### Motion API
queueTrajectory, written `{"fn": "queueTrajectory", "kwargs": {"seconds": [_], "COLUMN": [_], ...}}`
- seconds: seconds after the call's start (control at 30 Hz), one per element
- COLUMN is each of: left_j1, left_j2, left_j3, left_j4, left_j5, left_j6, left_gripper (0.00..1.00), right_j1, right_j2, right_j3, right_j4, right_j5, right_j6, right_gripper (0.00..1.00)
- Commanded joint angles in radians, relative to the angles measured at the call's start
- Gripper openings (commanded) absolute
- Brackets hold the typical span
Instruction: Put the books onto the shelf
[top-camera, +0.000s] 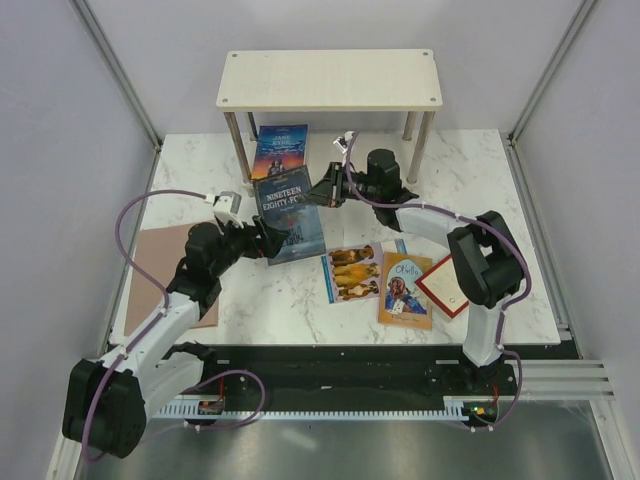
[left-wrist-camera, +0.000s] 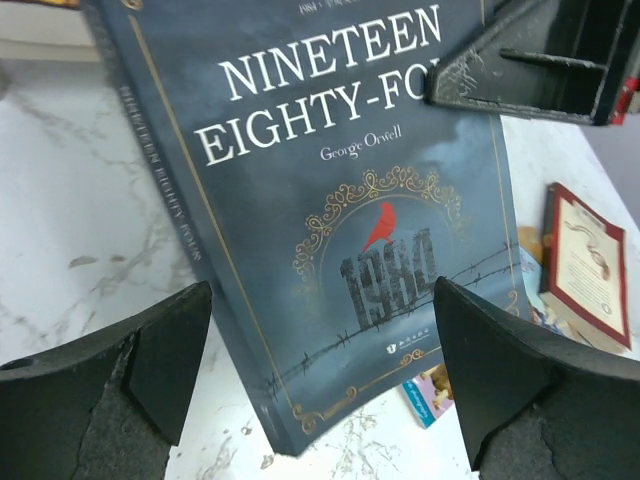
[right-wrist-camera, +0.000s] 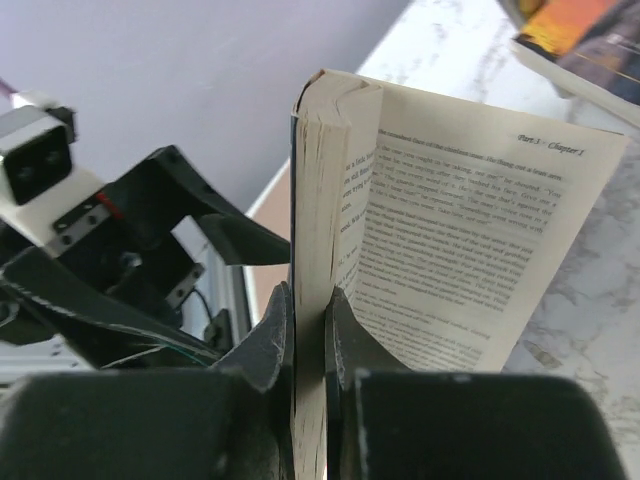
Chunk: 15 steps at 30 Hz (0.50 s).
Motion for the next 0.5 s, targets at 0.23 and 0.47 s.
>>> {"fn": "queueTrajectory", "kwargs": {"seconds": [0.23,0.47], "left_j1": [0.013,0.016], "left_j2": [0.031,0.011], "left_j3": [0.005,-0.009], "left_j4": [0.236,0.236], "left_j5": [0.158,0.130], "left_j6": [0.039,0.038], "left_gripper": [0.99,0.99], "right_j1": [-0.071,-0.091], "right_j2": [-0.081,-0.081], "right_j3": [-0.073,-0.084], "right_j4": [0.544,0.637], "right_j5": [-0.302,-0.325], "right_j6": [0.312,0.383], "right_gripper": [0.00,0.00]}}
